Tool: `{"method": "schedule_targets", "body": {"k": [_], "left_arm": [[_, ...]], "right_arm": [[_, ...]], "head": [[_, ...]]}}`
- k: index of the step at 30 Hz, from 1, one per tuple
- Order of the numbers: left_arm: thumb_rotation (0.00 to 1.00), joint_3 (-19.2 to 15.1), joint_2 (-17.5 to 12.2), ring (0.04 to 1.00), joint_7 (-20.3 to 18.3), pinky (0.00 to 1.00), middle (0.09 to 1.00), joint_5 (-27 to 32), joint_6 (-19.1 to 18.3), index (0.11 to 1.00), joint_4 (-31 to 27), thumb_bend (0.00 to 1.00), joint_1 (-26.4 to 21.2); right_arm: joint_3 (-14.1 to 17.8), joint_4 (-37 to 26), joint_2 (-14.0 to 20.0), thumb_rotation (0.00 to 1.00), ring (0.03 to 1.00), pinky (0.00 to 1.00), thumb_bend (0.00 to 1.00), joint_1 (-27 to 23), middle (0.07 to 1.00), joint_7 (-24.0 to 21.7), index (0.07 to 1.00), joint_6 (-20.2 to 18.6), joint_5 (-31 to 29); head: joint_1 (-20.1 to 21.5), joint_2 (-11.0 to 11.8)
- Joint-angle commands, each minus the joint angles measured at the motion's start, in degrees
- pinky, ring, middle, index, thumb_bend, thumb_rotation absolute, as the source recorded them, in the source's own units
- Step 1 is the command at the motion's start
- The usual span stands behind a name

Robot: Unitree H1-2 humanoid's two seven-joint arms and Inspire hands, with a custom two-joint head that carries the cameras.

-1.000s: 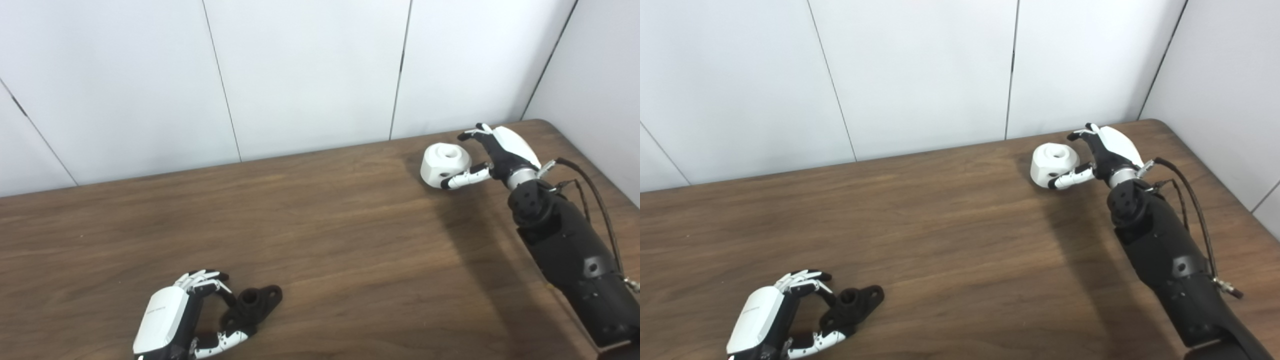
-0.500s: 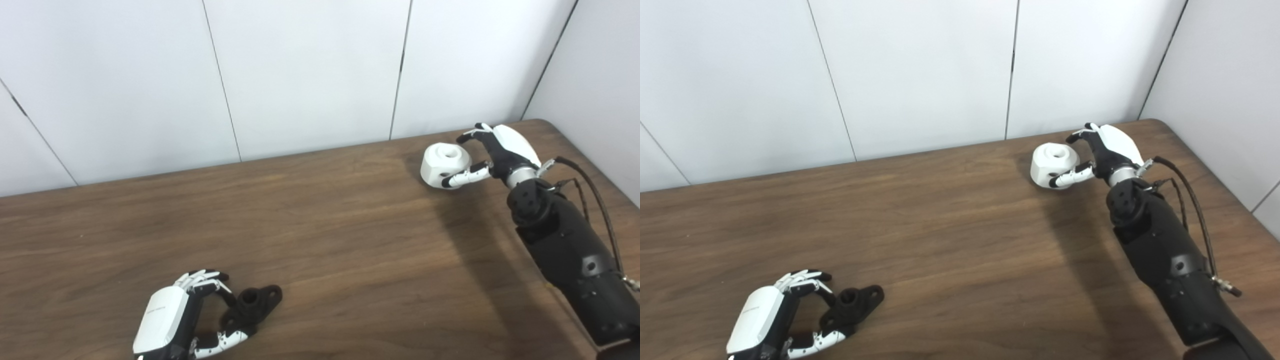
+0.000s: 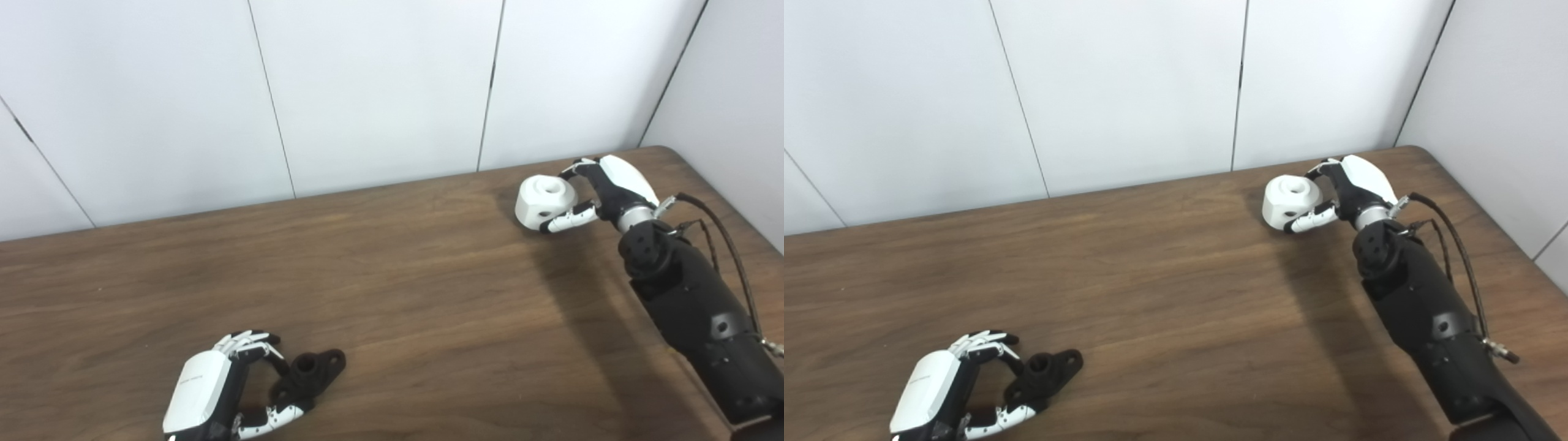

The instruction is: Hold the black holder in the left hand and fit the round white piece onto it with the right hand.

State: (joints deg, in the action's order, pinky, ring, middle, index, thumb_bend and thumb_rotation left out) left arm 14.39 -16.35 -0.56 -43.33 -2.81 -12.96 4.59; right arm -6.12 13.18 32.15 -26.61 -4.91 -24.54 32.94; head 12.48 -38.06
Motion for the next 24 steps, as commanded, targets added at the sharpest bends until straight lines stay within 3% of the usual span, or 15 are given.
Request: {"method": "schedule_targets", "body": {"k": [1, 13, 14, 16, 24], "left_arm": [[0.04, -0.3, -1.1, 0.830, -2.1, 0.88, 0.766, -1.2, -1.7, 0.486, 0.2, 0.52, 1.0], [0.04, -0.5, -1.1, 0.830, -2.3, 0.88, 0.767, -1.4, -1.8, 0.486, 0.0, 0.52, 1.1], [0.04, -0.5, -1.1, 0.830, -2.3, 0.88, 0.767, -1.4, -1.7, 0.486, 0.0, 0.52, 1.1], [0.04, -0.5, -1.1, 0.830, -2.3, 0.88, 0.766, -1.4, -1.6, 0.486, 0.0, 0.52, 1.1], [0.04, -0.5, -1.2, 0.830, -2.2, 0.88, 0.768, -1.4, -1.3, 0.486, 0.0, 0.52, 1.1]], "right_arm": [[0.4, -1.1, 1.7, 0.23, 0.995, 0.98, 0.84, -2.2, 0.913, 0.8, 0.682, 1.3, 0.5], [1.5, 0.2, 1.2, 0.18, 0.989, 0.99, 0.81, -2.0, 0.898, 2.8, 0.626, 3.2, -0.4], [1.5, 0.3, 1.1, 0.16, 0.986, 0.98, 0.64, -2.0, 0.893, 3.1, 0.547, 3.5, -0.5], [1.1, 0.7, 1.3, 0.14, 0.985, 0.98, 0.55, -1.8, 0.890, 3.4, 0.504, 4.4, -0.2], [-0.5, 0.9, 2.1, 0.13, 0.971, 0.97, 0.52, -1.1, 0.869, 3.7, 0.487, 6.3, 1.6]], "head": [[0.0, -0.1], [-0.4, -0.3], [-0.4, -0.3], [-0.4, -0.3], [-0.5, -0.4]]}}
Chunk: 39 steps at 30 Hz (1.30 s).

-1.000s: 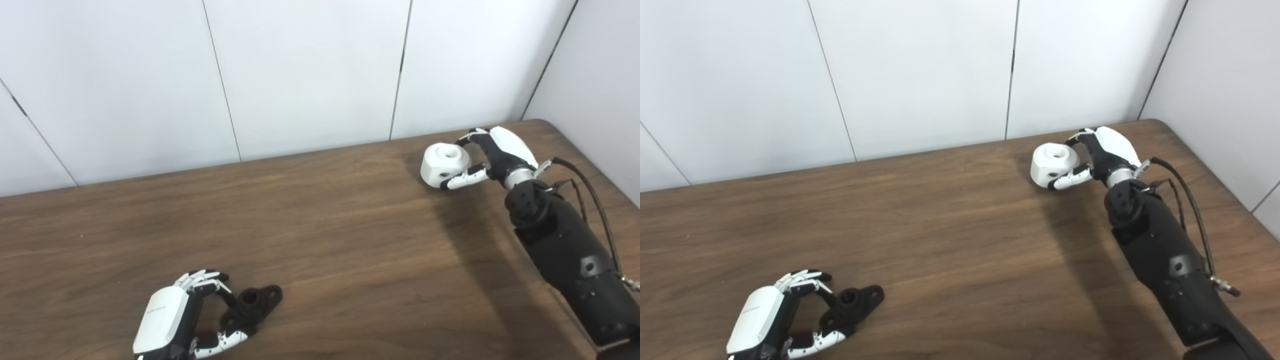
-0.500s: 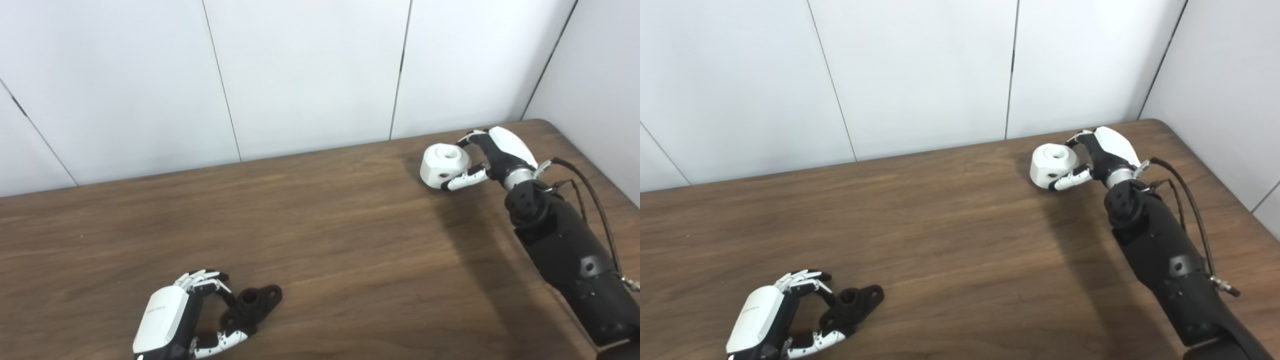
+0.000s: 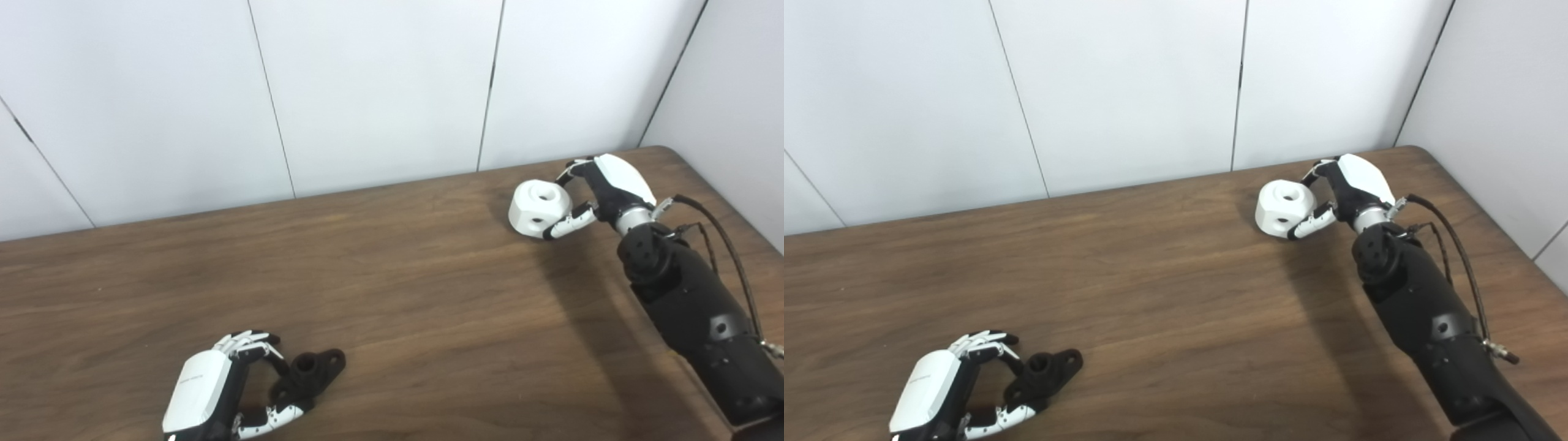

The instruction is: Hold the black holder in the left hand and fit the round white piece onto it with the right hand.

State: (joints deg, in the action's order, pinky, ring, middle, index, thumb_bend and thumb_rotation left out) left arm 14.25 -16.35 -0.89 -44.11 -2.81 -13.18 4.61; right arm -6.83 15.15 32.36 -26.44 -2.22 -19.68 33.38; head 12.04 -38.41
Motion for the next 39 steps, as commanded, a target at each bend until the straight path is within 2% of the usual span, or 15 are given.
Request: {"method": "schedule_targets", "body": {"k": [1, 9, 15, 20, 26, 27, 28, 30, 31, 33, 39], "left_arm": [[0.04, -0.4, -1.2, 0.830, -1.8, 0.88, 0.768, -0.7, -1.2, 0.486, 0.4, 0.52, 1.1], [0.04, -0.4, -1.2, 0.831, -1.8, 0.88, 0.768, -1.0, -1.4, 0.486, 0.4, 0.52, 1.2], [0.04, -0.3, -1.1, 0.829, -1.7, 0.88, 0.767, -1.3, -1.4, 0.486, 0.2, 0.52, 1.3], [0.04, -0.3, -1.0, 0.827, -1.7, 0.88, 0.766, -1.4, -1.4, 0.486, 0.1, 0.52, 1.5], [0.04, -0.2, -0.9, 0.828, -1.6, 0.88, 0.766, -1.4, -1.2, 0.486, 0.3, 0.52, 1.4], [0.04, 0.3, -0.6, 0.829, 2.4, 0.88, 0.766, -1.2, 2.0, 0.486, 8.5, 0.52, -0.4], [0.05, 0.3, -0.5, 0.856, 2.7, 0.93, 0.786, -1.1, 2.3, 0.487, 8.9, 0.52, -0.4], [0.05, 0.2, -0.5, 0.859, 2.2, 0.97, 0.782, -1.2, 1.9, 0.485, 6.6, 0.52, 0.2], [0.04, 0.1, -0.5, 0.845, 0.9, 0.93, 0.774, -1.3, 0.9, 0.486, 3.8, 0.52, 0.8], [0.04, 0.1, -0.4, 0.836, -0.1, 0.90, 0.770, -1.4, 0.1, 0.486, 2.0, 0.52, 1.2], [0.04, 0.5, 0.3, 0.833, -1.2, 0.89, 0.770, -1.9, -1.4, 0.486, 0.4, 0.52, 1.5]], "right_arm": [[0.1, -1.1, 1.9, 0.13, 0.970, 0.97, 0.52, -1.2, 0.868, 1.0, 0.487, 1.3, 1.4], [-0.3, -0.7, 2.0, 0.14, 0.963, 0.94, 0.52, -0.7, 0.867, 1.2, 0.487, 2.4, 1.5], [0.9, -2.7, 1.3, 0.14, 0.968, 0.94, 0.52, 0.6, 0.870, 0.8, 0.487, 2.0, 0.3], [1.3, -8.0, 1.1, 0.14, 0.962, 0.91, 0.52, 2.3, 0.865, -1.1, 0.486, 0.6, -0.4], [1.1, -16.4, 1.4, 0.14, 0.973, 0.92, 0.52, 4.3, 0.868, -5.3, 0.486, -1.4, -0.1], [1.2, -17.5, 1.4, 0.14, 0.974, 0.92, 0.52, 4.5, 0.868, -5.8, 0.486, -1.6, -0.1], [1.0, -19.3, 1.3, 0.14, 0.971, 0.92, 0.52, 4.6, 0.864, -6.6, 0.486, -2.0, 0.0], [0.7, -22.0, 1.2, 0.14, 0.965, 0.93, 0.52, 4.8, 0.860, -8.0, 0.487, -2.7, 0.3], [0.4, -23.3, 1.1, 0.14, 0.964, 0.93, 0.52, 4.8, 0.860, -8.7, 0.487, -3.3, 0.8], [0.0, -24.7, 1.1, 0.14, 0.962, 0.92, 0.52, 4.7, 0.859, -9.7, 0.486, -4.0, 1.4], [-1.9, -30.6, 0.8, 0.14, 0.961, 0.90, 0.52, 4.5, 0.859, -14.3, 0.486, -4.9, 2.1]], "head": [[0.0, 0.0], [0.0, 0.0], [-0.7, -0.3], [-1.5, -0.5], [-2.3, -0.7], [-2.6, -0.8], [-2.8, -0.8], [-3.1, -0.9], [-3.4, -1.0], [-3.9, -1.2], [-6.2, -1.7]]}}
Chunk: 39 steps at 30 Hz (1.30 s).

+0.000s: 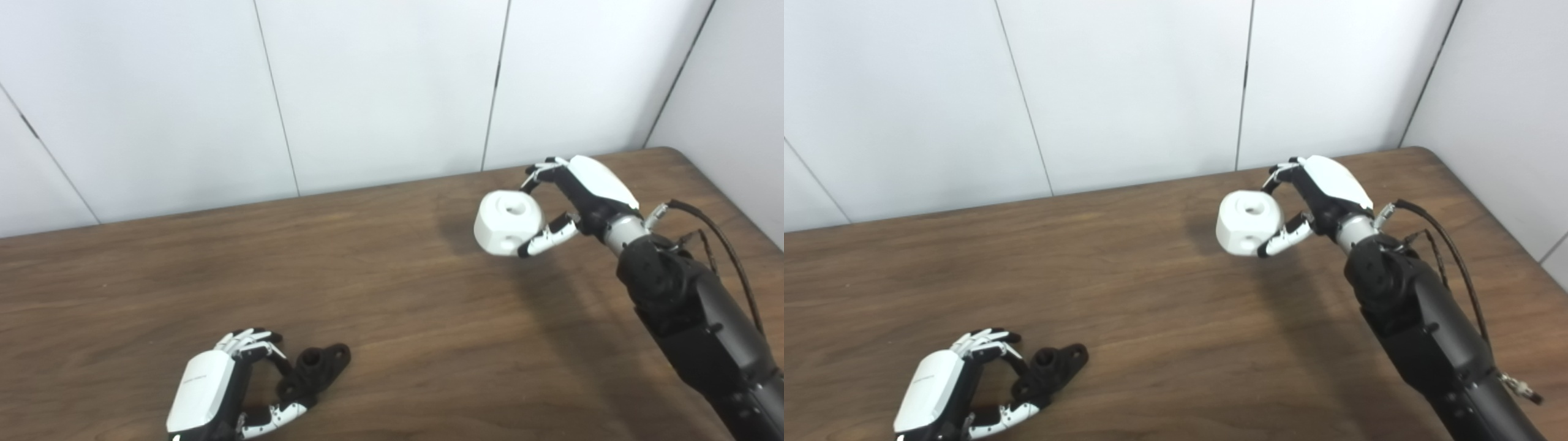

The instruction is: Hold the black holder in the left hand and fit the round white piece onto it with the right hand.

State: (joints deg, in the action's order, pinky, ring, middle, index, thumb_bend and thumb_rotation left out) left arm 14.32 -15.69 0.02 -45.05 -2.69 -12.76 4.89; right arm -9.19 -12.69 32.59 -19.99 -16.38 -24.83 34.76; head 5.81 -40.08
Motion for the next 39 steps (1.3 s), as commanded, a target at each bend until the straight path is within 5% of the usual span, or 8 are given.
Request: {"method": "schedule_targets", "body": {"k": [1, 21, 39], "left_arm": [[0.04, 0.5, -0.3, 0.835, -2.1, 0.90, 0.771, -1.2, -1.6, 0.486, 0.0, 0.52, 1.3], [0.05, 1.9, 1.7, 0.842, -2.0, 0.91, 0.774, -3.7, -2.7, 0.487, 0.0, 0.52, 1.2], [0.05, 4.2, 5.0, 0.852, -2.6, 0.91, 0.782, -7.0, -6.1, 0.486, -0.5, 0.52, 0.2]], "right_arm": [[0.0, -3.8, 0.6, 0.14, 0.961, 0.89, 0.52, -2.0, 0.859, -0.9, 0.486, 0.3, 0.9], [-6.3, -15.3, -6.0, 0.14, 0.972, 1.00, 0.52, -2.0, 0.859, -8.4, 0.484, 2.6, 2.6], [-9.1, -17.2, -11.1, 0.14, 0.971, 1.00, 0.52, -1.9, 0.855, -11.5, 0.485, 5.1, 2.8]], "head": [[-0.3, -0.1], [-6.3, -1.3], [-12.7, -4.9]]}}
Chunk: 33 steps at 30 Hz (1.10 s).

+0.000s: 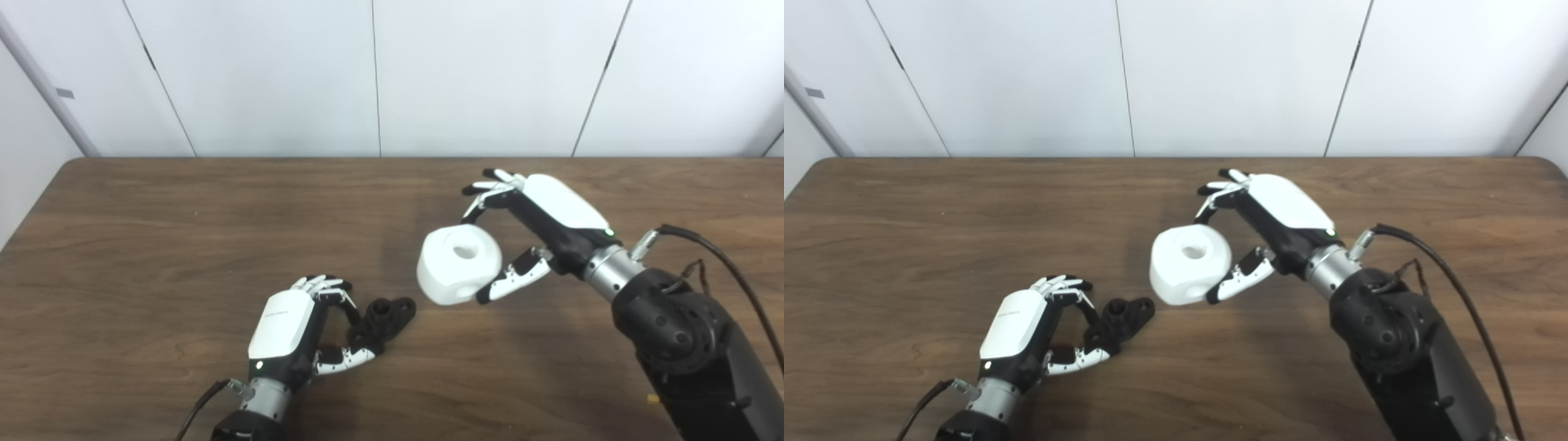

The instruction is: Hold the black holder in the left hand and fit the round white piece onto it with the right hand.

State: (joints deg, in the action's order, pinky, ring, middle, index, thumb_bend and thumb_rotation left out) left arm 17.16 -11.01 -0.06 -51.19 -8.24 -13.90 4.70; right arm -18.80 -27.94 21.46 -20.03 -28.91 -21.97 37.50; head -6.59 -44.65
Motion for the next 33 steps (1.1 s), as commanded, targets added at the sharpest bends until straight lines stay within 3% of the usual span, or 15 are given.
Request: {"method": "schedule_targets", "body": {"k": [1, 12, 33], "left_arm": [[0.05, 1.5, 0.4, 0.853, -2.6, 0.91, 0.782, -1.0, -0.8, 0.486, 0.5, 0.52, 0.3], [0.05, 2.7, 0.9, 0.847, -2.2, 0.91, 0.781, -2.1, -1.6, 0.487, 0.5, 0.52, -0.4], [0.05, 3.7, 0.9, 0.850, -2.1, 0.91, 0.781, -2.6, -2.2, 0.486, 0.7, 0.52, -0.6]], "right_arm": [[0.3, -1.8, -0.2, 0.14, 0.971, 1.00, 0.52, -1.9, 0.855, 1.0, 0.485, 2.7, 0.2], [-0.6, -0.5, -2.4, 0.14, 0.977, 1.00, 0.52, -2.7, 0.858, 0.6, 0.484, 4.4, 1.4], [-2.0, 2.7, -6.7, 0.14, 0.973, 1.00, 0.52, -2.7, 0.859, 2.1, 0.486, 5.9, 3.4]], "head": [[-0.3, -0.4], [-1.0, -1.8], [-1.0, -1.8]]}}
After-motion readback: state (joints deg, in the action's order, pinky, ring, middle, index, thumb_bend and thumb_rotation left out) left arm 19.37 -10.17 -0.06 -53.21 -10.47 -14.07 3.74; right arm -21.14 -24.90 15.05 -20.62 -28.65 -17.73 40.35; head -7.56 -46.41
